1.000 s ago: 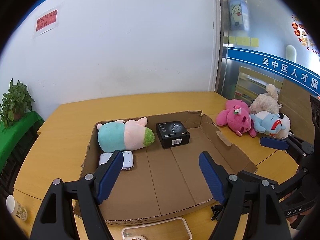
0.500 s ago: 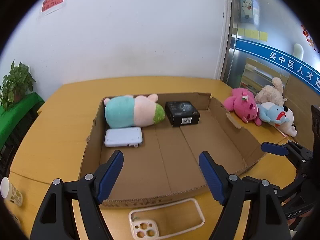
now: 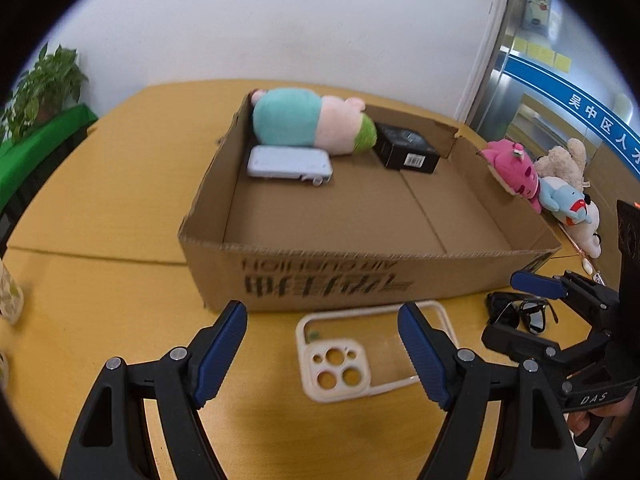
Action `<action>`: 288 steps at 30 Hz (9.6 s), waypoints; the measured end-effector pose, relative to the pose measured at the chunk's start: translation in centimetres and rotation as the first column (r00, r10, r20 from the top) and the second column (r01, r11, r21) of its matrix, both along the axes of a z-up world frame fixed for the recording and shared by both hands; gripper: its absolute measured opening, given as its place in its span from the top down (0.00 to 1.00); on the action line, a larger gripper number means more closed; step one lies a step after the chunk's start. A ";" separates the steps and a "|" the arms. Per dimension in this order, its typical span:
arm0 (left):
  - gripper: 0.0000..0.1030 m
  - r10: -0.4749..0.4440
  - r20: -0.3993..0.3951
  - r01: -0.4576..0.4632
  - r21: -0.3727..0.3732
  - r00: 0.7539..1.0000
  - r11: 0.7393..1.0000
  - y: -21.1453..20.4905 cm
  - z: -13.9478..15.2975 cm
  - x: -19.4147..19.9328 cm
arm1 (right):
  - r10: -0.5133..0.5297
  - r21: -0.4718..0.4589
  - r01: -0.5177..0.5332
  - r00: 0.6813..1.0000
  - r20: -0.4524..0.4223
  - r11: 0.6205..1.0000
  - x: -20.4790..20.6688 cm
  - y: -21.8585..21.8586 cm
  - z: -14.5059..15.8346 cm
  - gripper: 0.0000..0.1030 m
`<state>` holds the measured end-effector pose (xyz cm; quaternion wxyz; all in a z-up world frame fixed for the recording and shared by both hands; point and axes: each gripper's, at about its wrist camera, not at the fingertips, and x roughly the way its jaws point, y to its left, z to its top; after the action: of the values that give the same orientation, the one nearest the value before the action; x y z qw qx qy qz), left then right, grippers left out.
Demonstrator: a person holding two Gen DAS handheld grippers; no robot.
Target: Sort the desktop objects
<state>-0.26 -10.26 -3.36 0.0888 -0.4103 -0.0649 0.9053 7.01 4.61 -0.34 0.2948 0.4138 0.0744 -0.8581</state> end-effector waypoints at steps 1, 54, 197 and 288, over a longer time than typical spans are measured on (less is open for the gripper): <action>0.24 -0.003 0.015 0.003 0.004 1.000 1.000 -0.2 -0.5 0.0 | 0.007 0.011 -0.007 1.000 0.000 1.000 0.0 -0.4 -0.2 0.18; 0.53 -0.172 0.047 0.144 0.362 0.984 0.921 -3.1 -4.0 5.4 | 0.178 -0.144 -0.167 0.982 0.067 0.975 5.7 4.3 -3.7 0.37; 0.50 -0.481 0.153 0.364 0.471 0.863 0.804 16.6 -4.1 -2.4 | -0.005 -0.105 0.040 0.950 0.312 0.994 -0.4 14.1 -4.5 0.58; 0.58 -0.190 0.102 0.170 0.175 0.976 0.970 8.0 4.9 -18.0 | 0.077 -0.042 -0.071 0.983 0.165 0.997 -14.7 1.4 3.7 0.16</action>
<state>-18.29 -2.28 1.52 0.2006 -0.4586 -0.1074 0.8590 -7.74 5.97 3.34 0.3390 0.4755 0.0493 -0.8103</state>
